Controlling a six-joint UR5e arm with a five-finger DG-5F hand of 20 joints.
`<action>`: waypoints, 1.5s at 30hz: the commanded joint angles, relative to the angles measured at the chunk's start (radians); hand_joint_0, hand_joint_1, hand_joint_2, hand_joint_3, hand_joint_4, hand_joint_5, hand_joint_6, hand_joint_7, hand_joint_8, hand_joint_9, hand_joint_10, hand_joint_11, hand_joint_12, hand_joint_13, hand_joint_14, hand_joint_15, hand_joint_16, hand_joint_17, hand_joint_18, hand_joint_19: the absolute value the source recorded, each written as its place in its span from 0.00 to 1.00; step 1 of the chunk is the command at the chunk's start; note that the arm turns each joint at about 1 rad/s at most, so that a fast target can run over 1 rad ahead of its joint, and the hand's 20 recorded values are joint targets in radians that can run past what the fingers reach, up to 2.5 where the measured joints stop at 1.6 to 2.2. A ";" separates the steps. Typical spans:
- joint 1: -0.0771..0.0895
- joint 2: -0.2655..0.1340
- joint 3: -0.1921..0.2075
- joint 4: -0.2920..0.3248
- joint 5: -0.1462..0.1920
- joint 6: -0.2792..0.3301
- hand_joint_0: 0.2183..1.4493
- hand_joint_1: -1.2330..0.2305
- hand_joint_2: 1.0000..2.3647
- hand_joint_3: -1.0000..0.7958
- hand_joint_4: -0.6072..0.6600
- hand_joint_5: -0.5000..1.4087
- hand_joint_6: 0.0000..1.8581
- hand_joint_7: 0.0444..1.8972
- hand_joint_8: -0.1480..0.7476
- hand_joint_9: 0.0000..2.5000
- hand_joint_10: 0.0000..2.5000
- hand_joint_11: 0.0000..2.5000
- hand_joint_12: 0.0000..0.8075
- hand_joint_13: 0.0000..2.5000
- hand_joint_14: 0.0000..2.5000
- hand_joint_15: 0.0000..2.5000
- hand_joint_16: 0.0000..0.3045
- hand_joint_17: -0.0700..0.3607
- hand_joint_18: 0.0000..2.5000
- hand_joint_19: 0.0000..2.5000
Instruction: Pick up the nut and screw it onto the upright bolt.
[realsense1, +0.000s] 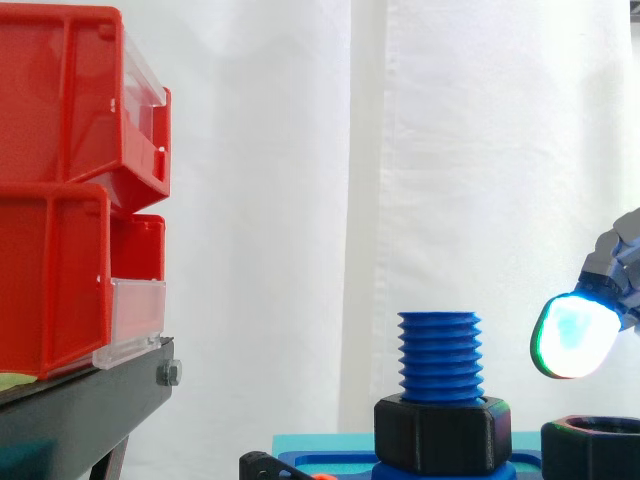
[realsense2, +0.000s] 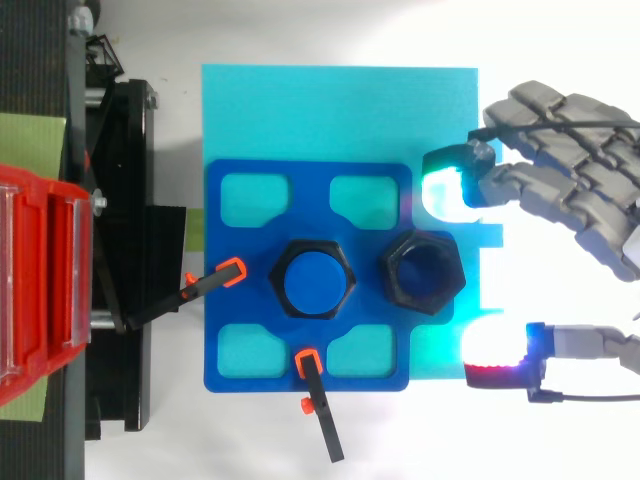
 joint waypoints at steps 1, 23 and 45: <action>0.011 -0.001 0.000 0.039 0.010 -0.008 0.18 0.34 0.00 0.28 0.63 0.13 0.27 0.36 0.49 0.11 0.00 0.00 0.52 0.08 0.00 0.00 0.20 0.49 0.13 0.08; 0.000 -0.004 -0.072 0.215 0.006 -0.030 0.12 0.35 0.00 0.28 0.71 0.14 0.27 0.44 0.53 0.11 0.00 0.00 0.56 0.08 0.00 0.00 0.23 0.52 0.15 0.08; 0.032 -0.004 -0.072 0.327 0.121 -0.036 0.12 0.36 0.00 0.28 0.72 0.15 0.27 0.44 0.54 0.11 0.00 0.00 0.57 0.09 0.00 0.00 0.23 0.53 0.16 0.08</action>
